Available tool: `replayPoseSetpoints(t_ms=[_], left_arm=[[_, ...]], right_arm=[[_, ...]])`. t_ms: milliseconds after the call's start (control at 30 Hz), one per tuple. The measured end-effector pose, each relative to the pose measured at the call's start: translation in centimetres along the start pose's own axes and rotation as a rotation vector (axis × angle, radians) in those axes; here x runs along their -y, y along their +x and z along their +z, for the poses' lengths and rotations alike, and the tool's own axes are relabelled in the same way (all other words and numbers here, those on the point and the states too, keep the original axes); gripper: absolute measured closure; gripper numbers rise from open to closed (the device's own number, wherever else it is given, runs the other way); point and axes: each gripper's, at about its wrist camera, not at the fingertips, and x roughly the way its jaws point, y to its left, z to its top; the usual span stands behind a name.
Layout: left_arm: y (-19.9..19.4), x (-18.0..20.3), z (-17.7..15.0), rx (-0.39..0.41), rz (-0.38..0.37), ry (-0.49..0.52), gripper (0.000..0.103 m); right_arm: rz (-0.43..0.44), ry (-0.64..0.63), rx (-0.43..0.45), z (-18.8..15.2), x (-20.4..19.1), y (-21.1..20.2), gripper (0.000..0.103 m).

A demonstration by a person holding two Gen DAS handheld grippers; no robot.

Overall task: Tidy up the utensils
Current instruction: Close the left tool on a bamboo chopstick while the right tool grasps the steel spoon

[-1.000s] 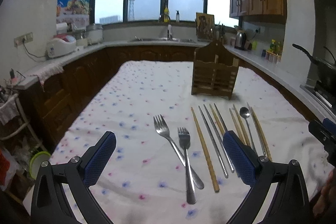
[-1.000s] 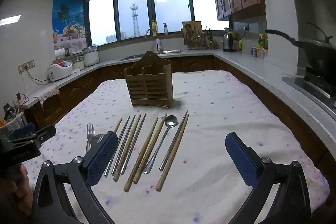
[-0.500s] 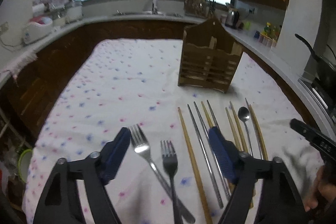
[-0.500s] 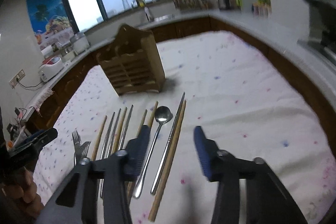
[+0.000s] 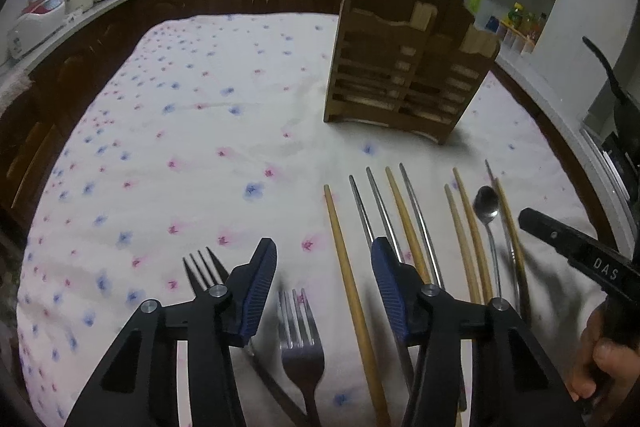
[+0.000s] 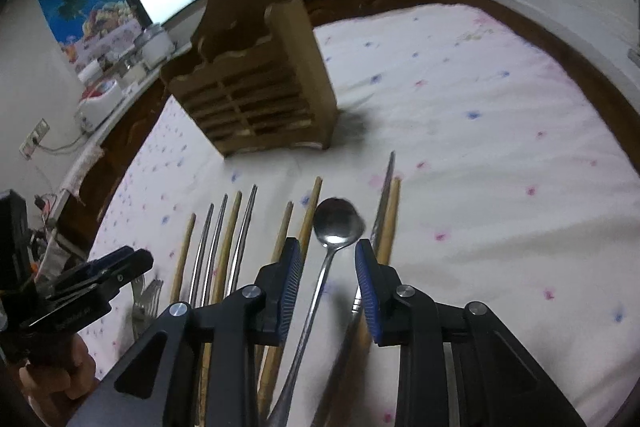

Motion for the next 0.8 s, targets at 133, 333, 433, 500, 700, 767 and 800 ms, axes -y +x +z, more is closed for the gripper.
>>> replayPoseSetpoints(t_ms=[133,333,433,500,700,767,800], left_arm=[[1.1,0.0,0.5,-0.031,-0.001,0.009,0.060],[4.1,0.4,1.5,-0.087,-0.005,0.023,0.063],[5.5,0.6,1.9,-0.119,-0.006,0.031,0.065],[6.2,1.2,2.4,-0.118,0.019,0.064,0.066],[7.0,2.8,2.7,-0.127,0.080,0.142,0.069],[7.1,3.1,2.7,-0.128,0.076,0.152,0.075],[7.0,3.1,2.6,-0.130,0.072,0.152,0.076]], right_arm=[[-0.010,-0.011,-0.048,-0.2,-0.2,1.5,0.074],[-0.035,-0.034,-0.071,-0.2,-0.3,2.6,0.075],[-0.044,-0.046,-0.082,0.2,-0.5,2.9,0.075],[-0.050,-0.058,-0.084,0.3,-0.7,3.0,0.076],[-0.088,-0.095,-0.095,0.4,-1.1,3.4,0.083],[-0.093,-0.093,-0.107,0.3,-1.1,3.1,0.088],[-0.091,-0.080,-0.112,0.2,-0.9,2.9,0.088]])
